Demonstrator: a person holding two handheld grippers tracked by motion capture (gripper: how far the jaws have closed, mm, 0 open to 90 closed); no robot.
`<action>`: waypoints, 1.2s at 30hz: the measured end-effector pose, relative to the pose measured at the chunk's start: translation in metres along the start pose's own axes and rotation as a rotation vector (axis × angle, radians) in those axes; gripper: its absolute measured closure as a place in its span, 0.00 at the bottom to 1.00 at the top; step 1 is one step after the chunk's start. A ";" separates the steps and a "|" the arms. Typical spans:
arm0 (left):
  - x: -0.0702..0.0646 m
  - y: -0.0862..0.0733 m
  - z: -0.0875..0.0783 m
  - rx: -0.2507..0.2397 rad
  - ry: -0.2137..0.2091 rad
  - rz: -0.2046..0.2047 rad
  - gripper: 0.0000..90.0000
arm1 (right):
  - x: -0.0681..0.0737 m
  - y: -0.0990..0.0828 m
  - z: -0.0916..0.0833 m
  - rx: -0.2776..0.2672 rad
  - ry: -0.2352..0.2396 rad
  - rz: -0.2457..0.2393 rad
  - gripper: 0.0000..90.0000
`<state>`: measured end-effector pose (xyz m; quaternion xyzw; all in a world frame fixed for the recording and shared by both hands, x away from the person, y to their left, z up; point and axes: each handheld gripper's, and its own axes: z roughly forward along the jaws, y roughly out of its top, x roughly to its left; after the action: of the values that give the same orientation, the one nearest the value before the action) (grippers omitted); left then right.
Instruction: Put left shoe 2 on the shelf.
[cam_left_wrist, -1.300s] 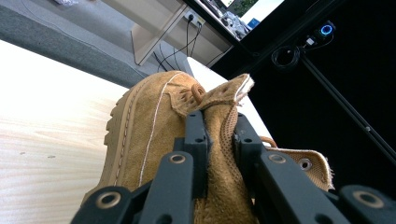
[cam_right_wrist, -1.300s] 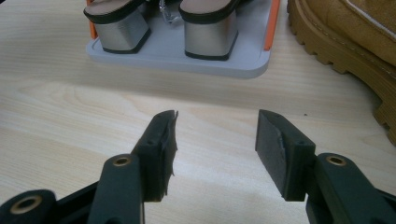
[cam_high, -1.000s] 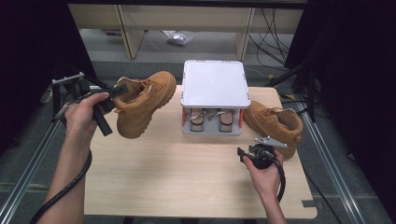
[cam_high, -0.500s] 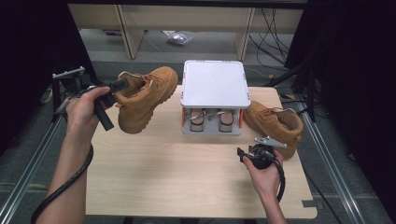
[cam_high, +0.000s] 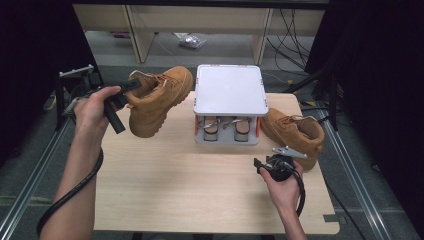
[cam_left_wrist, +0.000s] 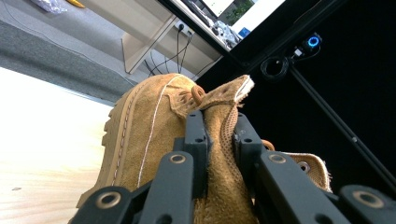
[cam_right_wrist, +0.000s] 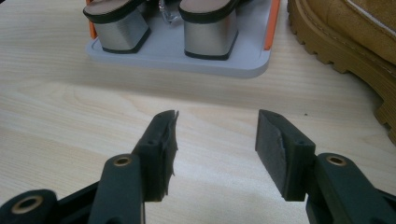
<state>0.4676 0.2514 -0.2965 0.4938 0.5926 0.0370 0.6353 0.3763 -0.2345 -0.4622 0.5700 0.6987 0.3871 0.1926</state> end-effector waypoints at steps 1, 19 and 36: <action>0.000 0.000 0.001 -0.003 -0.002 -0.003 0.89 | 0.000 0.000 0.000 -0.001 0.001 0.000 0.54; -0.020 0.003 0.032 0.021 -0.021 -0.003 0.89 | 0.004 -0.001 0.000 -0.010 0.018 0.033 0.54; -0.036 0.007 0.063 0.036 -0.011 0.000 0.89 | 0.003 -0.001 0.001 -0.015 0.026 0.017 0.54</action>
<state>0.5105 0.1955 -0.2773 0.5053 0.5896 0.0237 0.6297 0.3757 -0.2315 -0.4637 0.5695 0.6933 0.4013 0.1843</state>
